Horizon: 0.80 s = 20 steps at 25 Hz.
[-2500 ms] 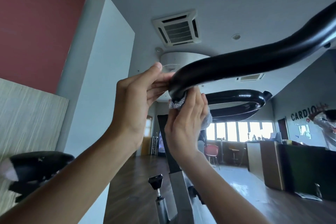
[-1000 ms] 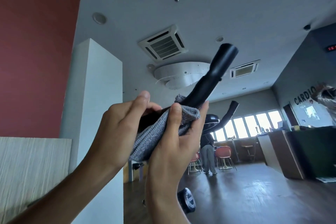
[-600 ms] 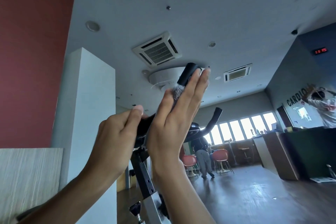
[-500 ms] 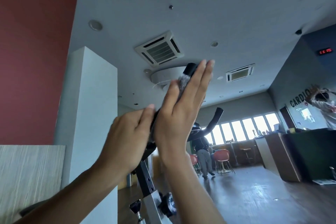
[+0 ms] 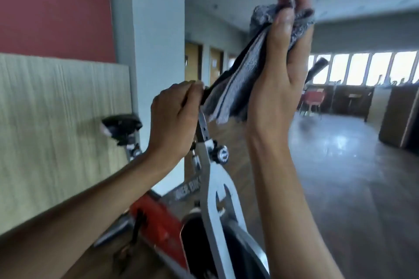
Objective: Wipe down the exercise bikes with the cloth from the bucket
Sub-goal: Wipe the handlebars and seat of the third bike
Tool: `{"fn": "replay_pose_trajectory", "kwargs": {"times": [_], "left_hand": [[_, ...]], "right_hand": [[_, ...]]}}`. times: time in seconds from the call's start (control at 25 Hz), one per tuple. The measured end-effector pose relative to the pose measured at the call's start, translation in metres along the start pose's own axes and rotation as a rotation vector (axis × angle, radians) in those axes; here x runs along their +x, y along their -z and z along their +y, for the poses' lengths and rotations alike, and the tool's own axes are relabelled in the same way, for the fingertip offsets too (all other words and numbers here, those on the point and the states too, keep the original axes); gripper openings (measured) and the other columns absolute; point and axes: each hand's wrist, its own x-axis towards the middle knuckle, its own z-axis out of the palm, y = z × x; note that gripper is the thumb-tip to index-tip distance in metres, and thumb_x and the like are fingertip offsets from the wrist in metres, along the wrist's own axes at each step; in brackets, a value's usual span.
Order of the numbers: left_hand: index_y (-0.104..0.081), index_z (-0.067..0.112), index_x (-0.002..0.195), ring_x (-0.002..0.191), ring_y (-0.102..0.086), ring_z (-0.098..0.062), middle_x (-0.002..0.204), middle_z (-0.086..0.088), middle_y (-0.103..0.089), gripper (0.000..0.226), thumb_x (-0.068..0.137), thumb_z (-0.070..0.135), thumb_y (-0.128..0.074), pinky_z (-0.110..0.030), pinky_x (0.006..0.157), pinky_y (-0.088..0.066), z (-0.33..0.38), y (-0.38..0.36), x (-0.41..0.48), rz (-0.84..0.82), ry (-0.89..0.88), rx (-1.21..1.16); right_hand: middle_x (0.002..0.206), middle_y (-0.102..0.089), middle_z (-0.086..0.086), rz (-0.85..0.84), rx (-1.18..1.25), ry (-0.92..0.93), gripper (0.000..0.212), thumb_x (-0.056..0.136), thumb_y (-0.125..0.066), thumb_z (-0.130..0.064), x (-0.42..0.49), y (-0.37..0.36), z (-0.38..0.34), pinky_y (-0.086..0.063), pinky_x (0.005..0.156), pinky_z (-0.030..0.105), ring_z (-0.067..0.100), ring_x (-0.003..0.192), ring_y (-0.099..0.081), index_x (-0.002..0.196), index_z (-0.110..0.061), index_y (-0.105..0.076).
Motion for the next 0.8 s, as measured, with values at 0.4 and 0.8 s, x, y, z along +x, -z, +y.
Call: {"fn": "replay_pose_trajectory", "kwargs": {"times": [0.4,0.8], "left_hand": [[-0.074,0.005,0.099,0.117,-0.063,-0.02,0.111,-0.005,-0.072,0.036,0.1,0.017,-0.04,-0.053,0.105,-0.042,0.043,0.015,0.019,-0.337,0.23,0.237],[-0.072,0.007,0.115,0.133,-0.051,-0.017,0.129,-0.008,-0.066,0.04,0.097,0.027,-0.042,-0.018,0.117,-0.021,0.072,0.018,0.063,-0.593,0.755,0.368]], "right_hand": [[0.143,-0.057,0.002,-0.159,0.296,-1.318,0.039,0.098,-0.052,-0.03,0.063,0.035,-0.065,-0.029,0.119,0.046,0.02,0.137,-0.049,0.135,-0.026,-0.061],[0.099,-0.07,-0.004,-0.698,-0.31,-1.698,0.031,0.098,-0.06,-0.014,0.153,0.013,-0.047,-0.048,0.071,0.007,-0.003,0.081,-0.064,0.128,-0.02,-0.06]]}}
